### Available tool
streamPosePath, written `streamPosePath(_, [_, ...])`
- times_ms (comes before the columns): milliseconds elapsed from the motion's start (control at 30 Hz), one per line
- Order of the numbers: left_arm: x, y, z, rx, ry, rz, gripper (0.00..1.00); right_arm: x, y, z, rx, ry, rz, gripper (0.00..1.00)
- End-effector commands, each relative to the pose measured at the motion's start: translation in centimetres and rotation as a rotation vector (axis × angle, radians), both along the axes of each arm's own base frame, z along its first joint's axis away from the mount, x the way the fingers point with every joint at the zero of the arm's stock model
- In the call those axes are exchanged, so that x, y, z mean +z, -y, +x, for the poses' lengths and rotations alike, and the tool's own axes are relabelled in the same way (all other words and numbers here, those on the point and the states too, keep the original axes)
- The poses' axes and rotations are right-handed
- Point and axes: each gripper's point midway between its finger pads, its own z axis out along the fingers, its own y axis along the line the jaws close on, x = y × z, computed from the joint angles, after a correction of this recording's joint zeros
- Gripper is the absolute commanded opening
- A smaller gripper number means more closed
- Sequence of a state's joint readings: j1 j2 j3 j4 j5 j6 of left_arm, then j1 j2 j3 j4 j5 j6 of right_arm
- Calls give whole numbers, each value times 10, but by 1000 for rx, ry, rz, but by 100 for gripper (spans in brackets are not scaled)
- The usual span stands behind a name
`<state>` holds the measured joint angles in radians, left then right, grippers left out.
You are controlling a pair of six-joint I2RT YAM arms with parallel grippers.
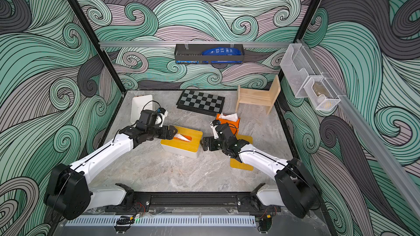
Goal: Put the tissue paper into the tissue box
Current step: Close the box lid on the tissue box.
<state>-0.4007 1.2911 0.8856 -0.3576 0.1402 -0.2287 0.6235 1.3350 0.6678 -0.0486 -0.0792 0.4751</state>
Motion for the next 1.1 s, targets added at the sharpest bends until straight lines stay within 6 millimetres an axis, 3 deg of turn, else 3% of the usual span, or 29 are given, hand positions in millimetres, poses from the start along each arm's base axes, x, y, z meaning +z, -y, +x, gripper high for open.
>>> streamPosePath(0, [4, 1, 0, -2, 13, -9, 94, 1, -5, 7, 4, 5, -9, 100])
streamPosePath(333, [4, 1, 0, -4, 12, -8, 94, -13, -7, 7, 15, -33, -27, 100])
streamPosePath(567, [5, 1, 0, -4, 13, -9, 94, 28, -9, 13, -2, 56, 38, 100])
streamPosePath(667, [5, 1, 0, -3, 16, -10, 94, 36, -14, 14, 6, 62, 61, 100])
streamPosePath(767, [5, 1, 0, -4, 16, -10, 94, 29, -17, 16, 14, 43, 52, 100])
streamPosePath(1067, [5, 0, 0, -2, 18, -7, 94, -19, -16, 14, 24, -62, -29, 100])
